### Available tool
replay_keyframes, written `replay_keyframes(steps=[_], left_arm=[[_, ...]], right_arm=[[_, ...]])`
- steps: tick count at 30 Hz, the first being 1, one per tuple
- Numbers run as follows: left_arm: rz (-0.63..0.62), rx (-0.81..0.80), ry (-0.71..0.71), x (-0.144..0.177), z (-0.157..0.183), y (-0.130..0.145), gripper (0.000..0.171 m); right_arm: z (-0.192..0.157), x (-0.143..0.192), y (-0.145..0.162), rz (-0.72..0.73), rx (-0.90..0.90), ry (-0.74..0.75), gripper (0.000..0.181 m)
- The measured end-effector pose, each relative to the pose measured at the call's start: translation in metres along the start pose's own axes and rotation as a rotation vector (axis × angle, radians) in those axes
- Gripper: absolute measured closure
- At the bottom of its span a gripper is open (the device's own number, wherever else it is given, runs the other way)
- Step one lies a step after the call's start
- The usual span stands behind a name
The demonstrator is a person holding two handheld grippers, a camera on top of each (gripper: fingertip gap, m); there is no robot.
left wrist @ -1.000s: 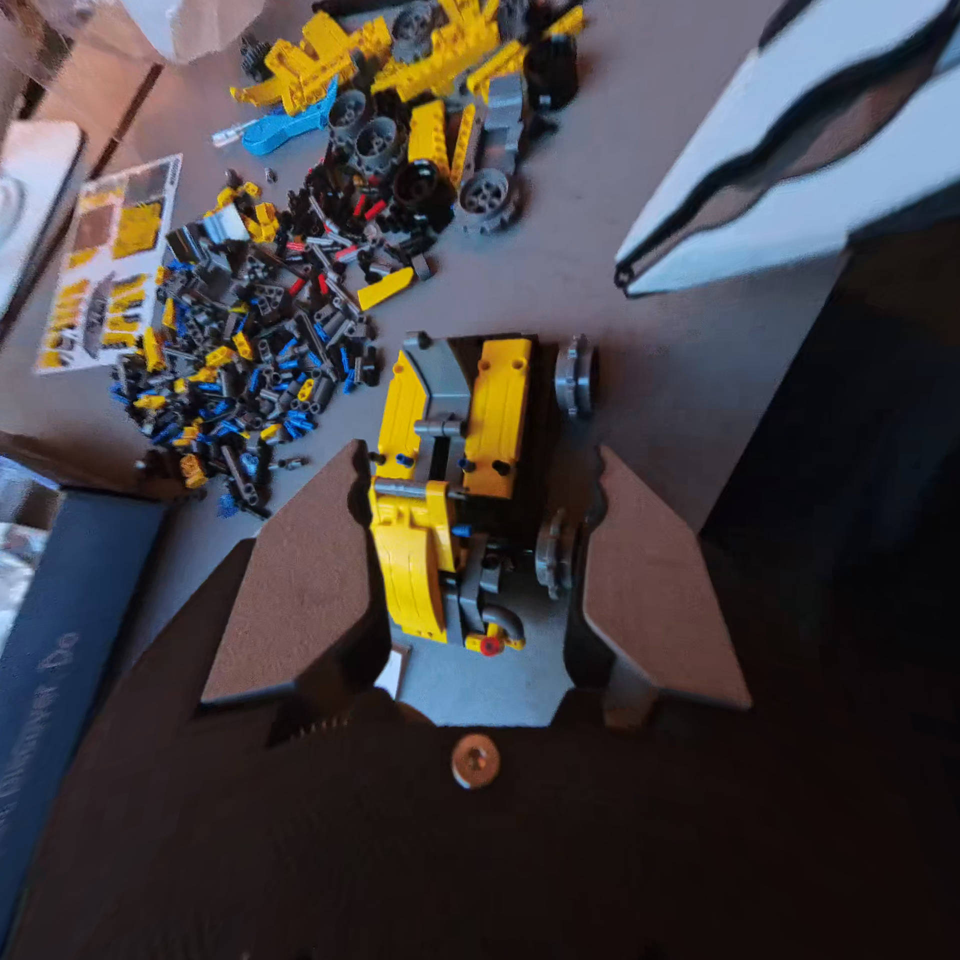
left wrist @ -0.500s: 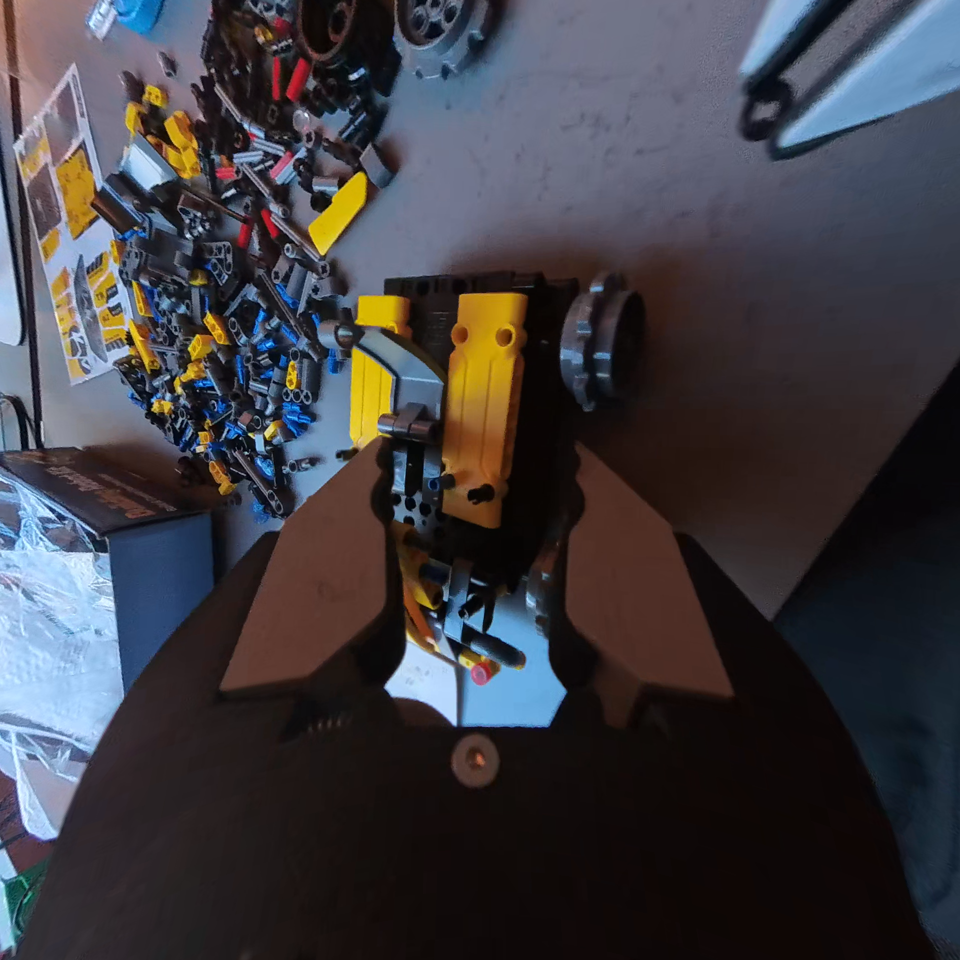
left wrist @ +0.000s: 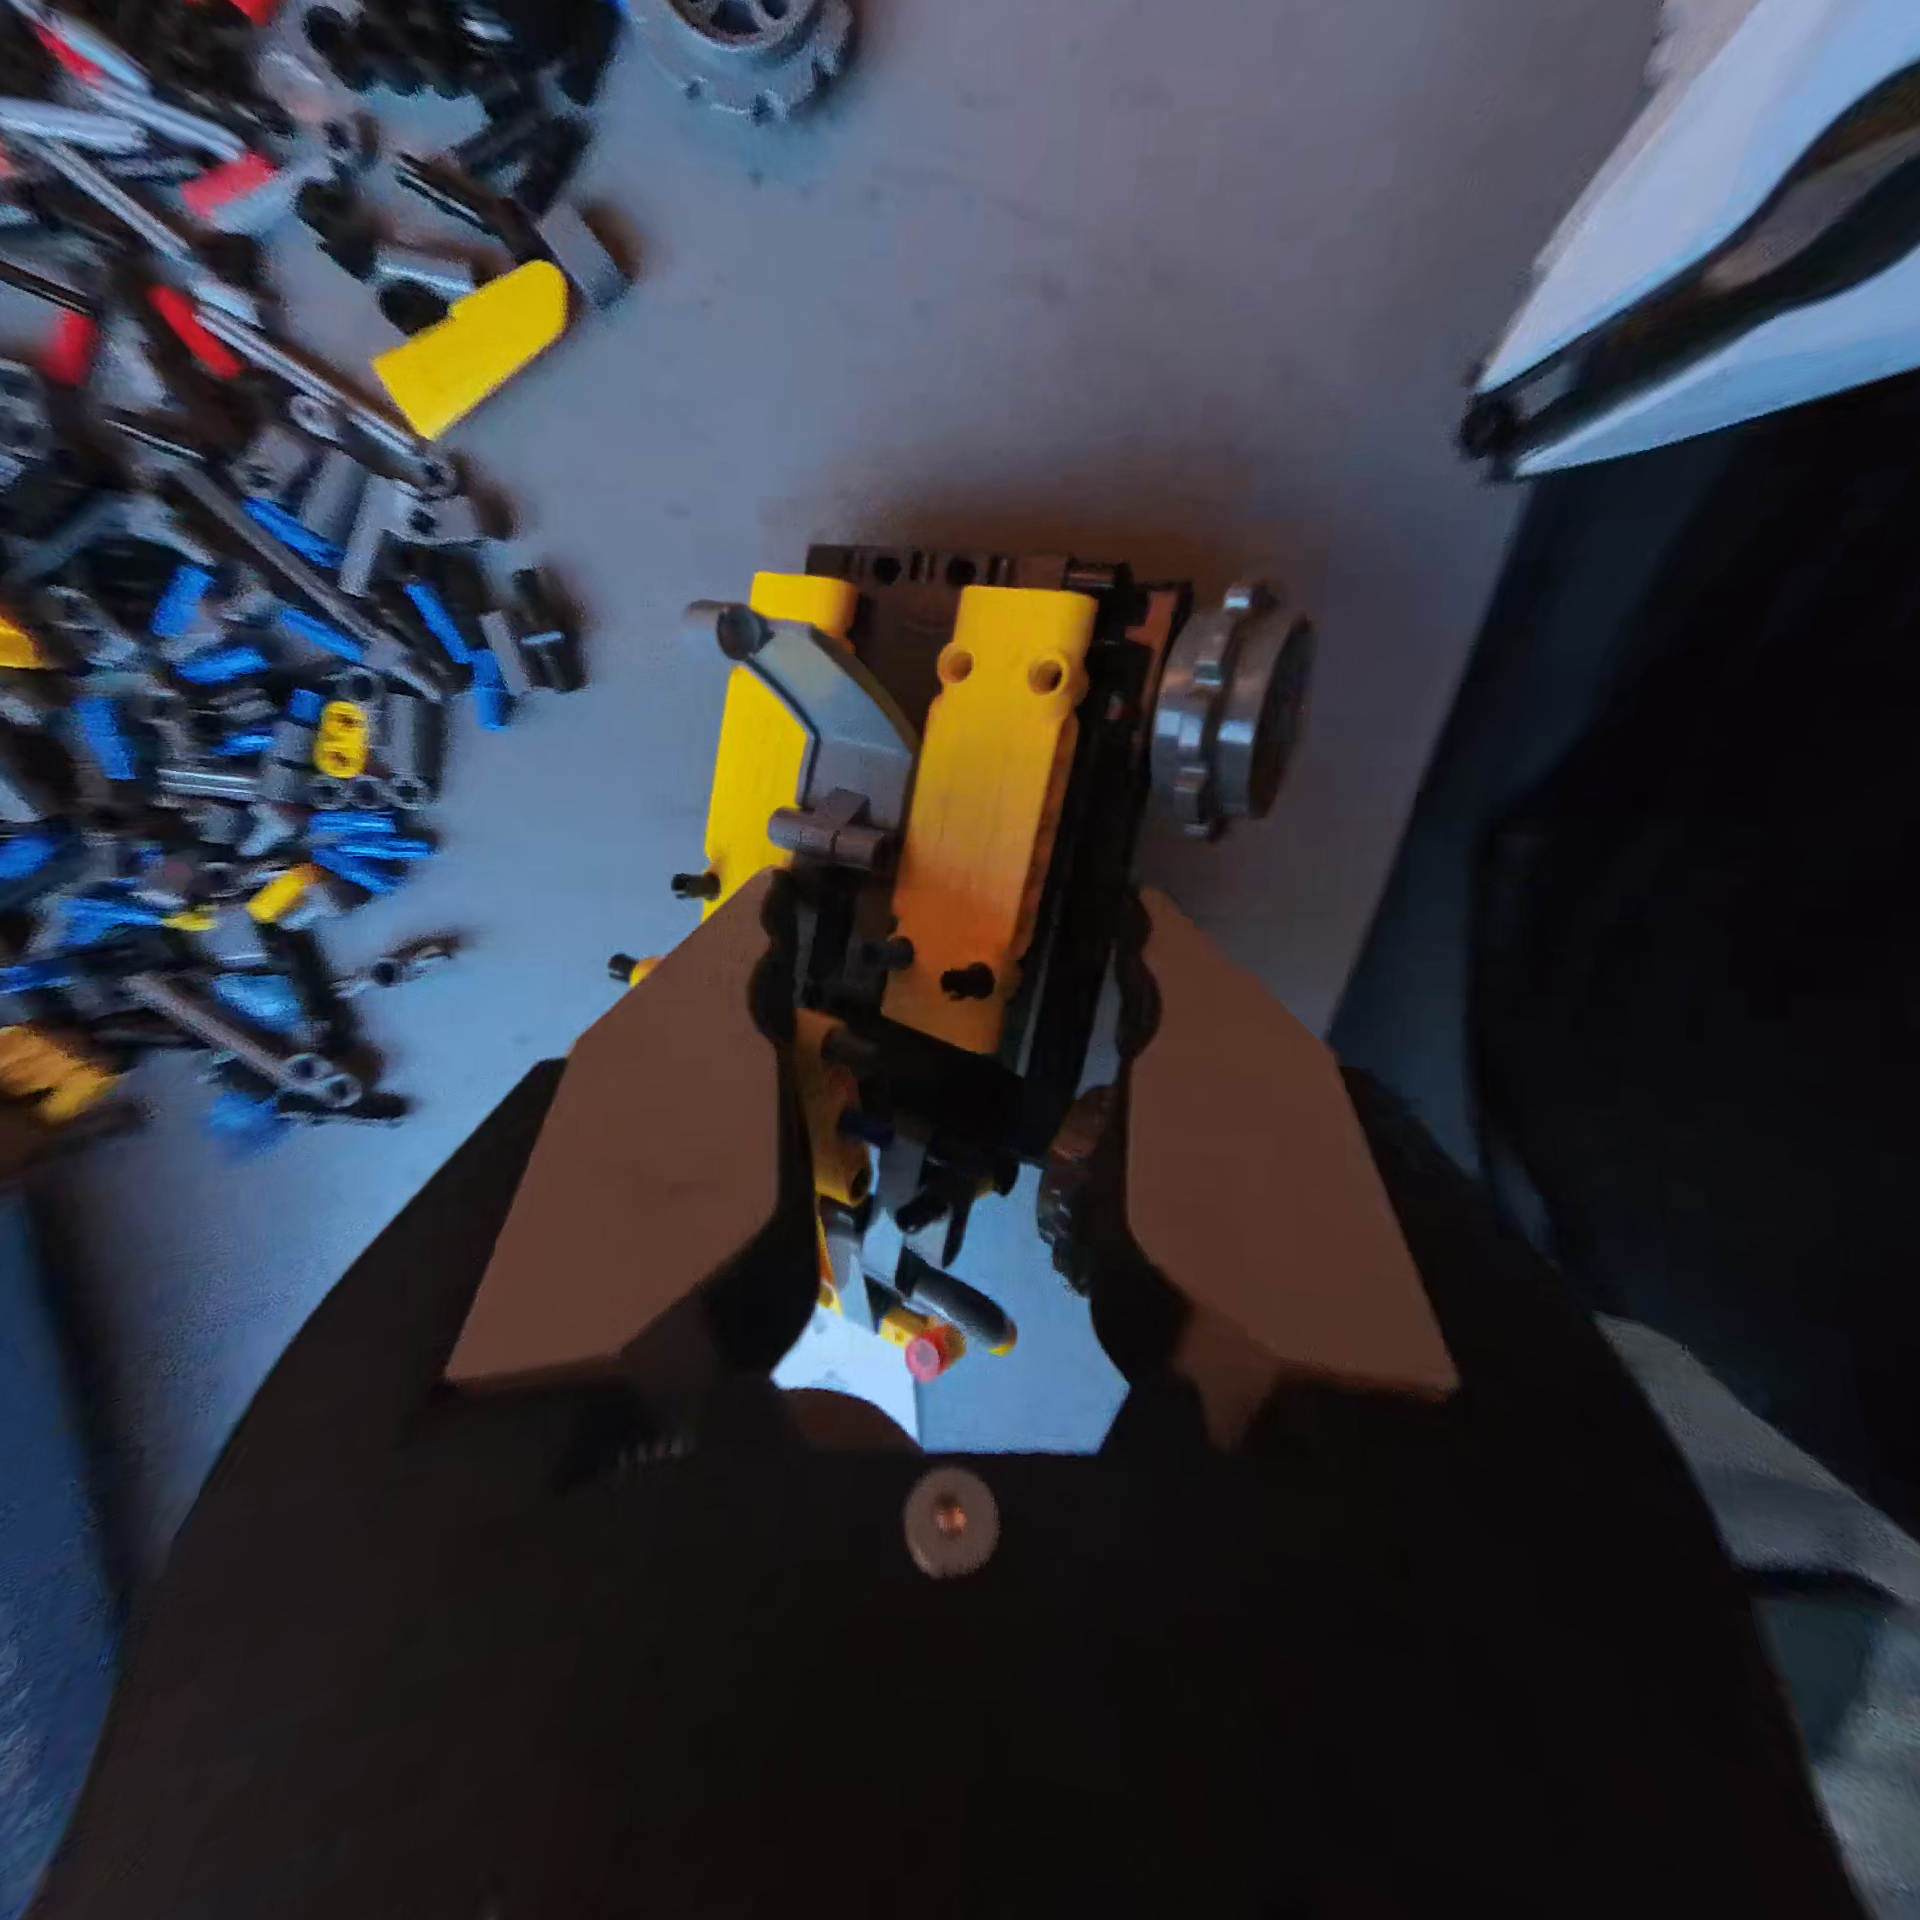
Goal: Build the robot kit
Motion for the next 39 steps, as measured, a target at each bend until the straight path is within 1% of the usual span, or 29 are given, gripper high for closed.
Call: replay_keyframes(steps=[4,6,7,8,9,11,13,15,17,20,22,23,25,27,28,30,33,34,35,36,39], left_arm=[[-0.013,0.026,0.318,0.009,0.002,0.007,0.114],[0.003,0.038,0.518,0.014,0.007,0.006,0.123],[0.005,0.065,0.596,0.015,0.005,0.005,0.125],[0.006,0.090,0.643,0.015,0.001,0.003,0.125],[0.011,0.106,0.675,0.014,-0.002,0.001,0.125],[0.015,0.102,0.711,0.013,-0.005,-0.001,0.125],[0.020,0.071,0.738,0.014,-0.005,-0.001,0.128],[0.023,0.044,0.780,0.014,-0.003,0.000,0.130],[0.038,0.060,0.829,0.012,-0.006,-0.004,0.129],[0.063,0.059,0.872,0.011,-0.012,-0.007,0.129],[0.039,0.019,0.866,0.011,-0.012,-0.006,0.128],[0.027,-0.003,0.834,0.012,-0.014,-0.006,0.127],[0.025,-0.053,0.726,0.016,-0.018,-0.009,0.126],[0.014,-0.103,0.606,0.021,-0.020,-0.013,0.101],[0.009,-0.137,0.572,0.025,-0.016,-0.015,0.106],[-0.025,-0.198,0.492,0.030,-0.007,-0.016,0.099],[-0.117,-0.243,0.332,0.026,0.001,-0.015,0.104],[-0.143,-0.257,0.268,0.022,0.000,-0.014,0.108],[-0.153,-0.269,0.205,0.020,-0.002,-0.014,0.118],[-0.165,-0.268,0.182,0.019,-0.003,-0.014,0.122],[-0.167,-0.224,0.183,0.019,-0.004,-0.016,0.125]], right_arm=[[-0.001,-0.007,-0.009,-0.015,0.179,0.036,0.175],[-0.017,-0.009,-0.017,0.015,0.234,-0.078,0.175],[-0.029,-0.010,-0.020,0.029,0.269,-0.140,0.175],[-0.039,-0.014,-0.021,0.022,0.307,-0.169,0.175],[-0.043,-0.022,-0.019,-0.006,0.342,-0.151,0.175],[-0.041,-0.039,-0.015,-0.053,0.394,-0.063,0.175],[-0.037,-0.050,-0.020,-0.038,0.387,-0.019,0.175],[-0.034,-0.055,-0.032,-0.002,0.372,-0.027,0.175],[-0.035,-0.062,-0.043,0.010,0.378,-0.047,0.175],[-0.024,-0.069,-0.052,0.017,0.386,0.033,0.175],[-0.019,-0.072,-0.052,0.007,0.365,0.030,0.175],[-0.017,-0.073,-0.052,0.010,0.352,0.023,0.175],[-0.013,-0.074,-0.052,0.012,0.335,0.023,0.175],[-0.008,-0.075,-0.051,0.004,0.323,0.030,0.175],[-0.006,-0.076,-0.051,0.004,0.316,0.034,0.175],[-0.002,-0.076,-0.052,0.009,0.300,0.035,0.175],[0.001,-0.077,-0.052,0.011,0.290,0.040,0.175],[0.000,-0.077,-0.052,0.013,0.288,0.036,0.174],[0.000,-0.076,-0.052,0.014,0.284,0.031,0.174],[0.000,-0.075,-0.051,0.016,0.281,0.027,0.175],[0.000,-0.067,-0.043,0.007,0.267,0.030,0.175]])
Point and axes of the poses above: each gripper's, where its closed fingertips meet, x back along the fingers, y out of its underside, z = x × y across the jaws, the point moved 3 cm from there along x, back along the fingers, and after that the axes turned 10 degrees about -z, right-handed, at the moved point
